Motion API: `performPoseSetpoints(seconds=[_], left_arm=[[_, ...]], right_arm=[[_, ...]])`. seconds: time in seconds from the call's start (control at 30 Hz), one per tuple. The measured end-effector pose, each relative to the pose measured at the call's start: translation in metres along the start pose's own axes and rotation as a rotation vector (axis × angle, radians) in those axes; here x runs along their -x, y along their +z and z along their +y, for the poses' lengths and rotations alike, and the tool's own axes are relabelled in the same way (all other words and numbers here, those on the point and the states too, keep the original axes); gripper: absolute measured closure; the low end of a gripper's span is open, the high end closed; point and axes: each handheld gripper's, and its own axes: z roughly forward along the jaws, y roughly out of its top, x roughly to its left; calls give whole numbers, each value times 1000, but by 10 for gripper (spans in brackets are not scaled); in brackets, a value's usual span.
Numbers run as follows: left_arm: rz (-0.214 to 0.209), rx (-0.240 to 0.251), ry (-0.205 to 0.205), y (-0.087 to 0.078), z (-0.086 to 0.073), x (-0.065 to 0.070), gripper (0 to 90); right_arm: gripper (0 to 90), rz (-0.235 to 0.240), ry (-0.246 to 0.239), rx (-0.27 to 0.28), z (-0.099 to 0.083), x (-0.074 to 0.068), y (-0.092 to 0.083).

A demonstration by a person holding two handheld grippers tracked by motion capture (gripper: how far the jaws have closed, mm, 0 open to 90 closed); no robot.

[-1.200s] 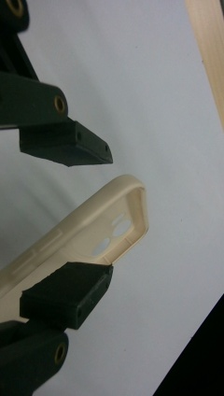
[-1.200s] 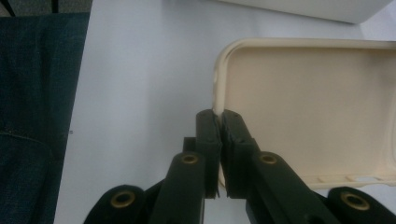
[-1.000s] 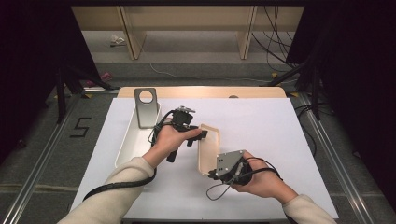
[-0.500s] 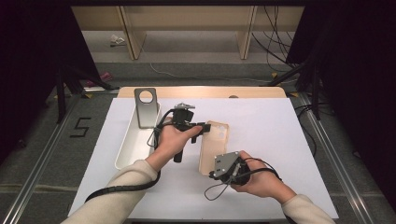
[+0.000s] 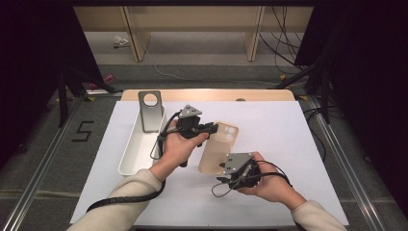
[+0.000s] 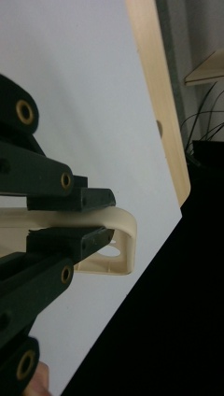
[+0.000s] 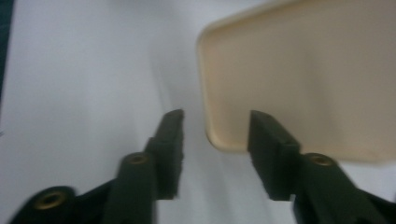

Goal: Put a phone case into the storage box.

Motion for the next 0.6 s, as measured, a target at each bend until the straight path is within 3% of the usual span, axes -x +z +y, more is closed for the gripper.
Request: performPoseSetpoints(seconds=[0.07, 0.2, 0.27, 0.4, 0.6], left_arm=[[20, 18, 31, -4, 0, -1, 816], [57, 51, 80, -12, 0, -5, 816], [72, 63, 89, -15, 0, -7, 815], [85, 82, 103, -21, -1, -11, 816], [101, 104, 113, -29, -2, -16, 816]], right_arm=[[457, -10, 61, 26, -3, 5, -1], [387, -39, 122, 60, -9, 11, -5], [373, -44, 154, 68, -11, 13, -6], [324, -65, 164, 86, -14, 17, -7], [232, -69, 274, 120, -19, 24, -11]])
